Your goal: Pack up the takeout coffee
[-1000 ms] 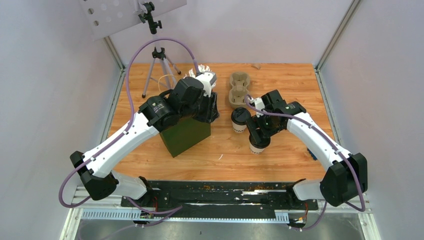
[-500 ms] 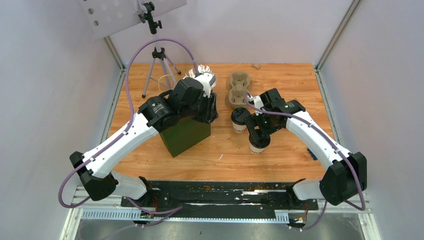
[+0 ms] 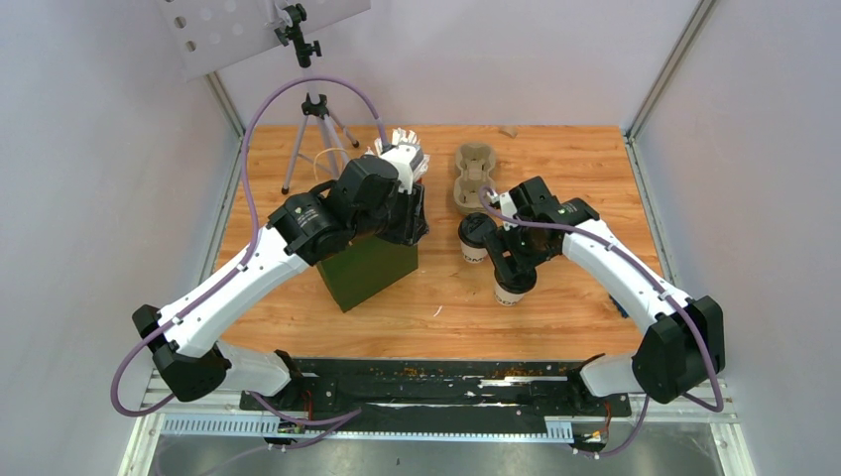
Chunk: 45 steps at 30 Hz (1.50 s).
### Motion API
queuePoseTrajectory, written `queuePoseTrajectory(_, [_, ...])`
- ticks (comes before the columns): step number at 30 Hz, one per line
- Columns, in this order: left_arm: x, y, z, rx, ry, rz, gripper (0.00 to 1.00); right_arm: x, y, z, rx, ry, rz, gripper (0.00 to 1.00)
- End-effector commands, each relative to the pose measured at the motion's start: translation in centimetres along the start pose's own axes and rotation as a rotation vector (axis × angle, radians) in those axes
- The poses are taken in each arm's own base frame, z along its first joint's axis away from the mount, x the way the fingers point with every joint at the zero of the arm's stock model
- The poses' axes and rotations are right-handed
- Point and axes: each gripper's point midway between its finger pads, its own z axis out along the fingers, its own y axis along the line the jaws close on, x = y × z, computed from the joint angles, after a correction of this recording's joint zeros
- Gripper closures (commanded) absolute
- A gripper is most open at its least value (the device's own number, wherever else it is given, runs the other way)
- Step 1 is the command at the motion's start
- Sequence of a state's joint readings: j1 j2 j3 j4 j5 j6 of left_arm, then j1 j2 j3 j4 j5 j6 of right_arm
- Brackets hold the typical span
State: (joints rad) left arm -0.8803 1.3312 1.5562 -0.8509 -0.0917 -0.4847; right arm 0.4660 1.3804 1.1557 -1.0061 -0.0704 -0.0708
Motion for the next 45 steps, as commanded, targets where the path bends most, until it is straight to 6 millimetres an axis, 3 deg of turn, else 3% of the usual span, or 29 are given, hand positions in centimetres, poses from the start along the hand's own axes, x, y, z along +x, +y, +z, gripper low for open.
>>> queuePoseTrajectory(1, [-0.8, 0.3, -1.3, -0.003, -0.045, 0.003, 0.53, -0.4, 0.0, -0.3, 0.019, -0.006, 0.012, 0.14])
queuePoseTrajectory(10, [-0.3, 1.2, -1.8, -0.048, -0.027, 0.007, 0.53, -0.3, 0.1, -0.5, 0.029, -0.005, 0.006, 0.12])
queuePoseTrajectory(14, [0.0, 2.5, -2.4, -0.100, -0.016, 0.003, 0.53, -0.2, 0.1, -0.5, 0.028, 0.003, 0.005, 0.14])
queuePoseTrajectory(19, [0.4, 4.9, -4.5, -0.184, -0.002, -0.036, 0.52, 0.0, 0.2, -0.5, 0.026, 0.007, 0.005, 0.18])
queuePoseTrajectory(30, [2.0, 10.1, -11.5, -0.391, -0.019, -0.165, 0.50, -0.1, 0.3, -1.2, 0.019, 0.002, 0.007, 0.21])
queuePoseTrajectory(36, [2.1, 10.8, -13.5, -0.430, -0.043, -0.206, 0.49, -0.6, 0.2, -2.4, 0.032, -0.006, 0.006, 0.21])
queuePoseTrajectory(45, [4.8, 14.1, -15.3, -0.562, -0.001, -0.288, 0.48, -0.9, 0.5, -4.9, 0.024, -0.029, 0.024, 0.22])
